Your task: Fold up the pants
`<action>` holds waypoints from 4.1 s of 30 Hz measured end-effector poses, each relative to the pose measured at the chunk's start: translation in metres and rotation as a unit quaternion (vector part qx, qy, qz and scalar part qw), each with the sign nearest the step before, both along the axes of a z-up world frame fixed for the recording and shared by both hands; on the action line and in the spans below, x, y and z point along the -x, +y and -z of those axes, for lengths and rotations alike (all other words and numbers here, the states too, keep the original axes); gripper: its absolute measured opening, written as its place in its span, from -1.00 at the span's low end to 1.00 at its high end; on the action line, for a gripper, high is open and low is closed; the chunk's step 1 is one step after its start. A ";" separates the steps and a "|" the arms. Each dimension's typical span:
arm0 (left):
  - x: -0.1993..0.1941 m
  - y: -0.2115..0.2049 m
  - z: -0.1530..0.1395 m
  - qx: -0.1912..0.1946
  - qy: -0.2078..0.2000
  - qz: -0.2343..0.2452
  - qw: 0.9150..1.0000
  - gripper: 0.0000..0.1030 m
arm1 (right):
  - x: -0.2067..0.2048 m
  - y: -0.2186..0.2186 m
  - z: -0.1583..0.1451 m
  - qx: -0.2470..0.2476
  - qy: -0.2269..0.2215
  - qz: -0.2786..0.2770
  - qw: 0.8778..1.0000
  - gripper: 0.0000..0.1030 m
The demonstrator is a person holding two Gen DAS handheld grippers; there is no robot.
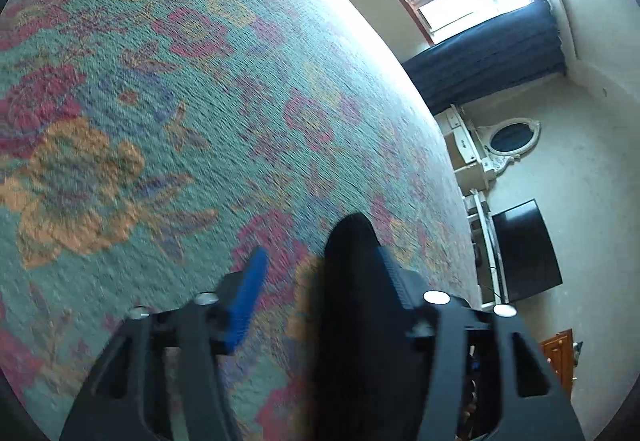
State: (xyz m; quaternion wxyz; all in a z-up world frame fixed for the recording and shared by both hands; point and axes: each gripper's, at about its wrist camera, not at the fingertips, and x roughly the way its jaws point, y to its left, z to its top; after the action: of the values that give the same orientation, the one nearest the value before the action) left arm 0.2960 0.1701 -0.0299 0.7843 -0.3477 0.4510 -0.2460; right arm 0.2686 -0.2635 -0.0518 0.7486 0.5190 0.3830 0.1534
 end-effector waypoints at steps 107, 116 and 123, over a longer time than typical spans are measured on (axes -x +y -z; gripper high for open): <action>0.111 -0.043 0.001 -0.085 0.029 0.079 0.993 -0.29 | 0.143 0.095 -0.014 0.032 0.078 -0.031 0.996 -0.25; 0.113 -0.017 0.002 -0.026 -0.011 0.093 0.995 -0.17 | 0.142 0.075 -0.015 0.020 0.067 -0.036 0.997 0.26; 0.105 -0.008 0.007 0.037 -0.007 0.123 0.992 -0.11 | 0.110 0.049 -0.020 0.032 0.054 -0.027 0.998 0.52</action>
State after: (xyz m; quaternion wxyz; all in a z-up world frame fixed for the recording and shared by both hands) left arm 0.1907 0.1624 -0.0368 0.7376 -0.3166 0.4758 -0.3596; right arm 0.1589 -0.2143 -0.0319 0.7389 0.4915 0.4412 0.1333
